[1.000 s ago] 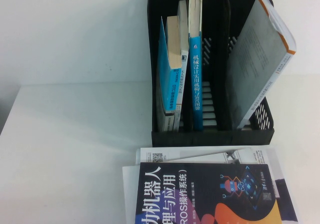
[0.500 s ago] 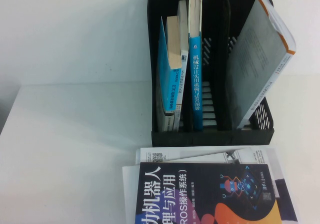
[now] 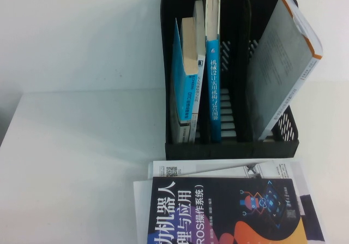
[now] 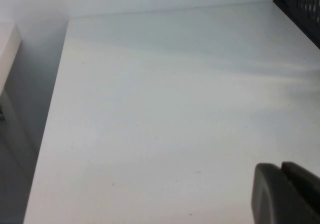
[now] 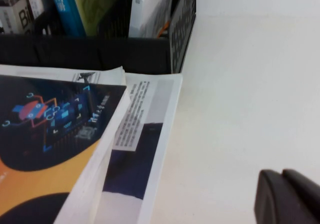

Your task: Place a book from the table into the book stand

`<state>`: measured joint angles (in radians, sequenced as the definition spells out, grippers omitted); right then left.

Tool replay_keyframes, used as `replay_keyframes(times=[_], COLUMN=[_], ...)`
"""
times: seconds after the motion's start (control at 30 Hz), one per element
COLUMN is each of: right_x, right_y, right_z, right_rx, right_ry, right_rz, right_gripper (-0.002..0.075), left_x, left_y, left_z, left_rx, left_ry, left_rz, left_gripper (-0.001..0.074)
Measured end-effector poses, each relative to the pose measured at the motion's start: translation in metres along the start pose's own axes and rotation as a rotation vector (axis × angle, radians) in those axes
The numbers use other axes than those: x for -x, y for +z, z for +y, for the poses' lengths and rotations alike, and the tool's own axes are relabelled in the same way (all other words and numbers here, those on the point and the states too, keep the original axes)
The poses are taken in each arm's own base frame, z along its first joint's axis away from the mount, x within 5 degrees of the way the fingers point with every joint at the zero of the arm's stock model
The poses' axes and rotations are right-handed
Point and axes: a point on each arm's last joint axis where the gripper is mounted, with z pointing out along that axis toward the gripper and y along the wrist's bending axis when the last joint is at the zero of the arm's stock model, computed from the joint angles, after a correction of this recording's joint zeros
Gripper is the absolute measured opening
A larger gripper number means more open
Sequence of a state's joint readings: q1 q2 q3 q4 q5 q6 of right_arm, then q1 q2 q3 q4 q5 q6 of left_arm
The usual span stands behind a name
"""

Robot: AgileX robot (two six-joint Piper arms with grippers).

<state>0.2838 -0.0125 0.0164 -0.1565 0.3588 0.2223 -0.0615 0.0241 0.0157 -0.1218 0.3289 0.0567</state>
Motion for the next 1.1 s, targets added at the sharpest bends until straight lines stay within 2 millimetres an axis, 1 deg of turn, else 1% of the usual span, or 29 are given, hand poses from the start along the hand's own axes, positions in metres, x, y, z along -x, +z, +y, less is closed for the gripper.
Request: replay_keyframes(times=[0.27, 0.43, 0.6, 1.1], right_x=[0.000, 0.000, 0.000, 0.000], right_y=[0.000, -0.001, -0.001, -0.001], right_z=[-0.001, -0.007, -0.010, -0.010], right_rx=[-0.015, -0.114, -0.179, -0.186], right_ry=[-0.026, 0.083, 0.114, 0.110], right_rz=[-0.002, -0.012, -0.017, -0.016], right_gripper=[-0.0003, -0.0003, -0.0003, -0.0003], left_x=[0.000, 0.000, 0.000, 0.000], left_y=[0.000, 0.000, 0.000, 0.000], left_z=[0.000, 0.000, 0.000, 0.000], left_rx=[0.000, 0.000, 0.000, 0.000], left_ry=[0.000, 0.000, 0.000, -0.003], left_rz=[0.000, 0.000, 0.000, 0.000], left_gripper=[-0.0004, -0.0004, -0.0004, -0.0004])
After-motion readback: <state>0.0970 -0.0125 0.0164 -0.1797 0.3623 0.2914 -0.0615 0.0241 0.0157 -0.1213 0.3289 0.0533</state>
